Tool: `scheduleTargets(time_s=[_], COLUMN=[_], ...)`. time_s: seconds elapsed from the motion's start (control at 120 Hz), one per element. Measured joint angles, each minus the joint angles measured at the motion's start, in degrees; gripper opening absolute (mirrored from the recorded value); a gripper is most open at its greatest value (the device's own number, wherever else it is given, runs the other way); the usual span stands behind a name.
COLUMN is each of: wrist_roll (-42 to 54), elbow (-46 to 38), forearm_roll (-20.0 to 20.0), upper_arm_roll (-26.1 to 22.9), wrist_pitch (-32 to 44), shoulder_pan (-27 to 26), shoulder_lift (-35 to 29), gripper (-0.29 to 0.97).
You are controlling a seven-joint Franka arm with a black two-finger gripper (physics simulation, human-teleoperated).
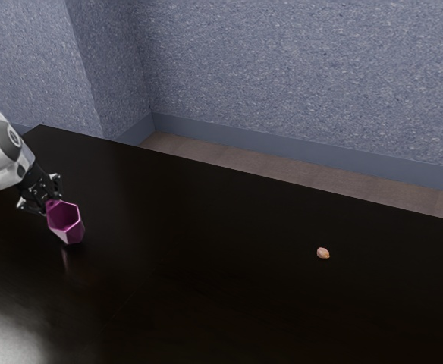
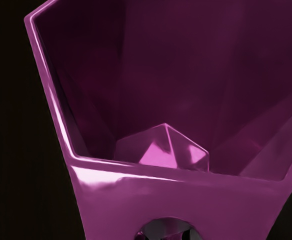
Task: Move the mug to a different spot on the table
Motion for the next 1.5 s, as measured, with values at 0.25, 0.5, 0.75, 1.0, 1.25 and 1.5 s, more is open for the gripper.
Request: scheduleTargets(time_s=[0.25,0.5,0.75,1.0,1.25,1.5], wrist_roll=[-4.89,-17.44,-27.53,-34.4,-37.01,-37.73], elbow=[3.31,10.71,10.88,10.62,7.56,6.96], forearm_roll=[-2.87,1.16,2.48,0.17,-2.54,-3.68], upper_arm_roll=[-1.08,-8.27,-10.91,-12.75,-12.77,-12.77], wrist_pitch=[-8.22,-15.23,-21.36,-23.89,-21.48,-18.8], shoulder_pan=[-0.08,-1.02,-3.18,-4.68,-4.26,-4.38], shoulder_lift=[1.57,5.71,4.71,4.05,4.71,6.45], gripper=[-0.06,-0.06,-0.06,-0.06,-0.06,-0.06])
